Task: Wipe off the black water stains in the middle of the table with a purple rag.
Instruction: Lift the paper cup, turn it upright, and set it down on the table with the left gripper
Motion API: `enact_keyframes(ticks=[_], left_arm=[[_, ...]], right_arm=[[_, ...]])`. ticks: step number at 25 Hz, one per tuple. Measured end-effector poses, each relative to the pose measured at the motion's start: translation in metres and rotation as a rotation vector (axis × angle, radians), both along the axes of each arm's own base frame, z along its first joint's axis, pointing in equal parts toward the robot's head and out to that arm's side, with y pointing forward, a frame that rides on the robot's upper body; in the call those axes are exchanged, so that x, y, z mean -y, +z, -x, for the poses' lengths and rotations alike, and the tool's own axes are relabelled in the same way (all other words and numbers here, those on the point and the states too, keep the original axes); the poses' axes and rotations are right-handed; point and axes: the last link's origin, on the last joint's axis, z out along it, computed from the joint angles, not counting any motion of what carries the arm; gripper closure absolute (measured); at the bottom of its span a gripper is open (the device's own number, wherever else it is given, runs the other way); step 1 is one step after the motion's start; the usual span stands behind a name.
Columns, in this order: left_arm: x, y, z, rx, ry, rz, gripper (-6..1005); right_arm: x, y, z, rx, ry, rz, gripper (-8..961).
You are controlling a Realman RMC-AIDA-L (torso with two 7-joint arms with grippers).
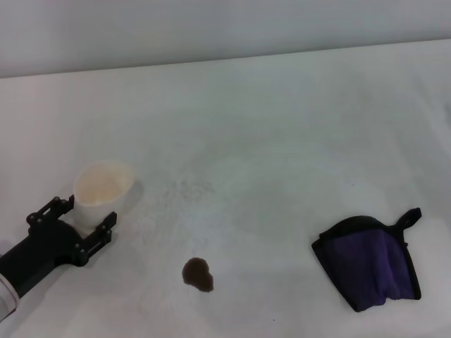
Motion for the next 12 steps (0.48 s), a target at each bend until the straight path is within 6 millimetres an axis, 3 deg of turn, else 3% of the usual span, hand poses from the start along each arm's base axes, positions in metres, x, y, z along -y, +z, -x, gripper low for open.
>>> enact_keyframes(ticks=[12], left_arm=[[0.0046, -0.0016, 0.0012, -0.036, -0.031, -0.003, 299]], right_arm=[[-0.0003, -0.0009, 0.0003, -0.003, 0.000, 0.001, 96]])
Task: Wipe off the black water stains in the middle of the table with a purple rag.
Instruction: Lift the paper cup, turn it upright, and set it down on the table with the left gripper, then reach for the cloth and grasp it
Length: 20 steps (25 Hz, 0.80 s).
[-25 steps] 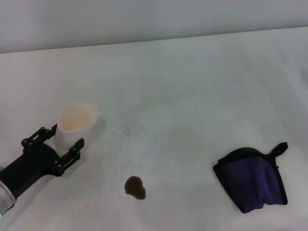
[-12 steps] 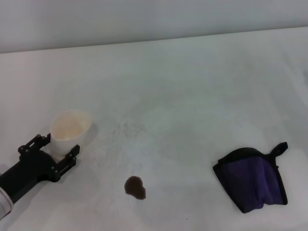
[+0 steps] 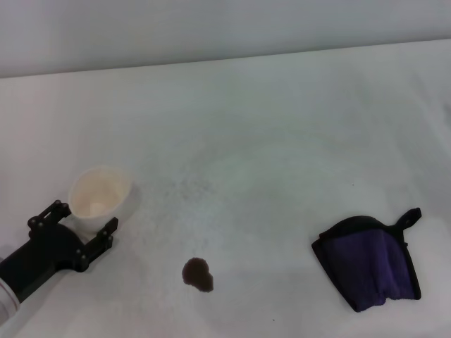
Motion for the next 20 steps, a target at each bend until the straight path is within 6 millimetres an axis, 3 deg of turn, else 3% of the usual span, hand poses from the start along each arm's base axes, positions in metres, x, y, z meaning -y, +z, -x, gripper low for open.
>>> enact_keyframes(ticks=[11, 14, 20], left_arm=[[0.007, 0.000, 0.006, -0.022, 0.010, -0.007, 258], [0.014, 0.002, 0.010, -0.014, 0.027, -0.015, 107], [0.033, 0.010, 0.018, 0.037, 0.064, -0.067, 106]], right_arm=[[-0.003, -0.001, 0.003, 0.003, 0.010, 0.007, 95], [-0.004, -0.001, 0.003, 0.005, 0.011, 0.006, 95], [-0.007, 0.003, 0.007, 0.025, 0.033, -0.005, 96]])
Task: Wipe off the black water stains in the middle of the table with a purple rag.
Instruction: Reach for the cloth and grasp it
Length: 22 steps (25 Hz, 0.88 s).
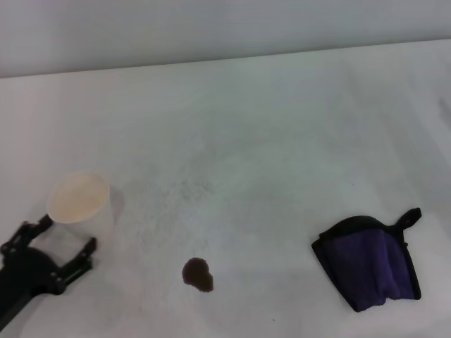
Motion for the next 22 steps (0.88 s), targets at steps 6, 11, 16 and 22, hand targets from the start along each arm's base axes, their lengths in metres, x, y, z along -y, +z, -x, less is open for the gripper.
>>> enact_keyframes(ticks=[6, 11, 16, 22], left_arm=[[0.020, 0.021, 0.003, 0.085, 0.007, -0.132, 106], [0.029, 0.034, 0.005, 0.118, 0.014, -0.226, 107], [0.039, 0.048, 0.008, 0.150, 0.033, -0.319, 107], [0.042, 0.056, 0.013, 0.149, 0.055, -0.368, 107]], right_arm=[[-0.003, 0.018, 0.004, -0.060, 0.004, 0.003, 95], [-0.011, 0.049, 0.009, -0.118, -0.092, 0.138, 95], [-0.020, 0.075, 0.033, -0.107, -0.265, 0.330, 97], [-0.022, 0.090, 0.100, 0.141, -0.421, 0.579, 101]])
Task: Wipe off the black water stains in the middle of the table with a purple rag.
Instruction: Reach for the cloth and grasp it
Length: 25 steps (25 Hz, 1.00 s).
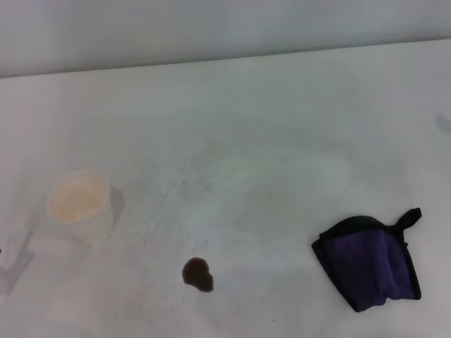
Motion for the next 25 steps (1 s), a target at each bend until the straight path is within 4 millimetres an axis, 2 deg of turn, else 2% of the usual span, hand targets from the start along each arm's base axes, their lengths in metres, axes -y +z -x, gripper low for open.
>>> enact_keyframes(ticks=[3, 5, 9, 18, 25], left_arm=[[-0.001, 0.002, 0.001, -0.017, -0.001, -0.012, 106], [-0.003, 0.006, 0.002, -0.026, 0.004, -0.036, 107], [-0.006, 0.014, 0.005, -0.029, 0.022, -0.079, 107], [-0.019, 0.019, 0.004, -0.034, 0.015, -0.101, 107], [-0.030, 0.021, 0.006, -0.047, 0.029, -0.104, 107]], right_arm=[[0.006, -0.005, 0.032, 0.064, -0.043, 0.104, 103], [0.009, -0.016, 0.048, 0.078, -0.067, 0.173, 104], [0.014, -0.050, 0.069, 0.105, -0.117, 0.316, 107], [0.014, -0.132, 0.064, 0.069, -0.233, 0.461, 112], [0.020, -0.168, 0.075, 0.065, -0.289, 0.475, 115]])
